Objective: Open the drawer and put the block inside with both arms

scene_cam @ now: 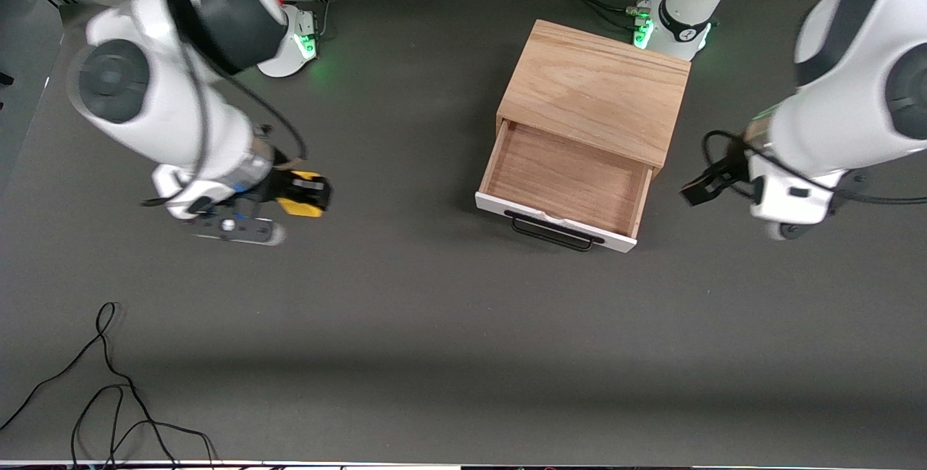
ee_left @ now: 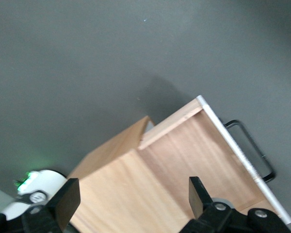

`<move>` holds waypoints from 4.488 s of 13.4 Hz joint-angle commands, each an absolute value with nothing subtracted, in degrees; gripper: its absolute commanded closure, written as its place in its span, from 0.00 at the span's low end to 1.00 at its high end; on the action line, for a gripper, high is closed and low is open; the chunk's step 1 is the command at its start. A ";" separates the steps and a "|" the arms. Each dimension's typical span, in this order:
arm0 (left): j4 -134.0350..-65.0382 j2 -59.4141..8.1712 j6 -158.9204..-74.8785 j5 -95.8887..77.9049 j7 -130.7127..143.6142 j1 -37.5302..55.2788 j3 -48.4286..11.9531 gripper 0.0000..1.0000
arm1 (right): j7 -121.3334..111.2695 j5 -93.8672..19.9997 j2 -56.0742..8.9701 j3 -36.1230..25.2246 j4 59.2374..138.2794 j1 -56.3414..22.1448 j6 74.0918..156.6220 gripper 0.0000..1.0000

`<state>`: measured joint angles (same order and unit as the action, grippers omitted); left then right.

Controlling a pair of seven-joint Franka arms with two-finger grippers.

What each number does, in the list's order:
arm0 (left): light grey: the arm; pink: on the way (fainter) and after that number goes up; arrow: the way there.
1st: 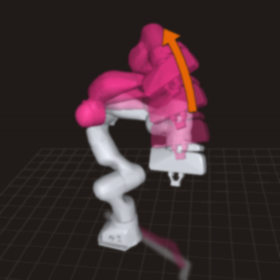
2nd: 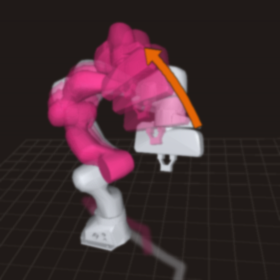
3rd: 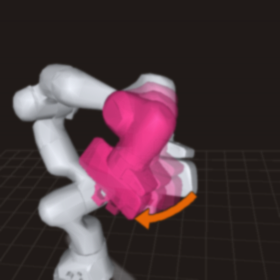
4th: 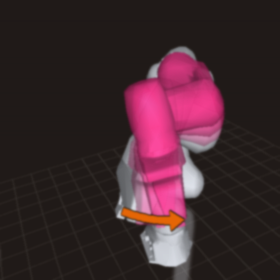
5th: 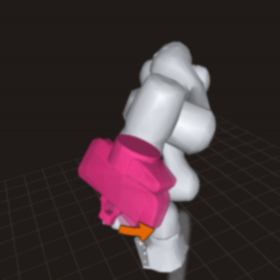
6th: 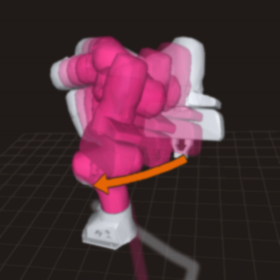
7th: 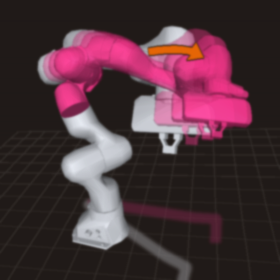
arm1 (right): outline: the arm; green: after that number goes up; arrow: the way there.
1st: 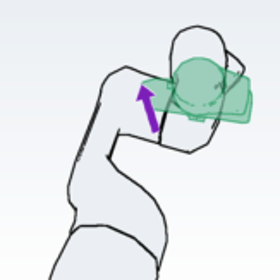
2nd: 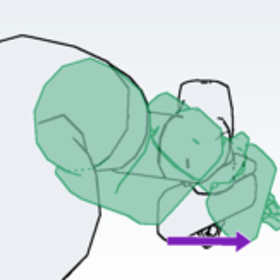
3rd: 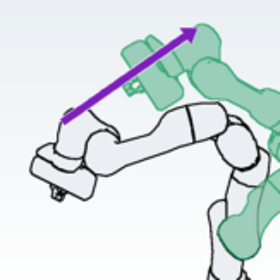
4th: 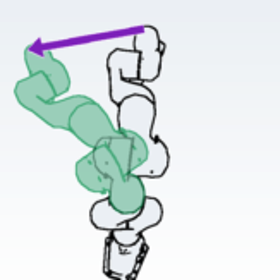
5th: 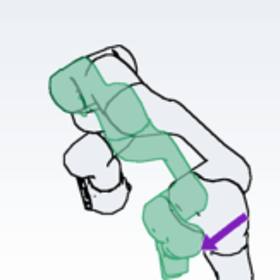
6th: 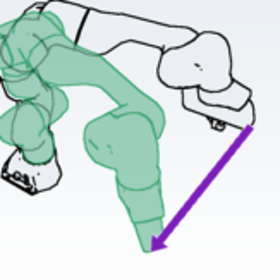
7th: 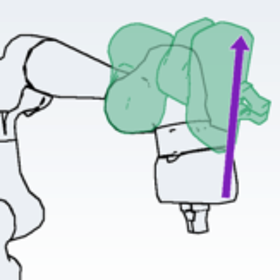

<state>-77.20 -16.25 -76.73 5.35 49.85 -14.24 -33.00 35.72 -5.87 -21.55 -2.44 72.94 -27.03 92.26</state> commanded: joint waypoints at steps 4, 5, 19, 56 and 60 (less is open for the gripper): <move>-83.74 -8.28 -74.35 3.08 22.28 -24.50 -32.87 0.00 | 56.40 -6.59 -34.09 -2.99 60.21 -38.83 95.70 1.00; -85.41 -6.78 -74.88 3.08 18.41 -25.65 -32.78 0.00 | 58.77 -6.68 -35.41 -2.90 60.21 -40.76 97.89 1.00; -99.14 3.16 -88.94 1.15 -1.05 -30.06 -31.46 0.00 | 77.61 -6.59 -49.56 0.26 60.47 -51.77 115.84 1.00; -94.22 1.14 -89.83 0.36 -0.88 -0.62 -4.04 0.00 | 32.40 -1.58 -17.86 -13.16 67.83 -36.22 80.16 0.01; -94.13 1.41 -89.03 -0.70 -0.70 -0.62 -3.87 0.00 | 15.08 -1.84 -16.17 -23.96 71.27 -35.33 79.45 0.01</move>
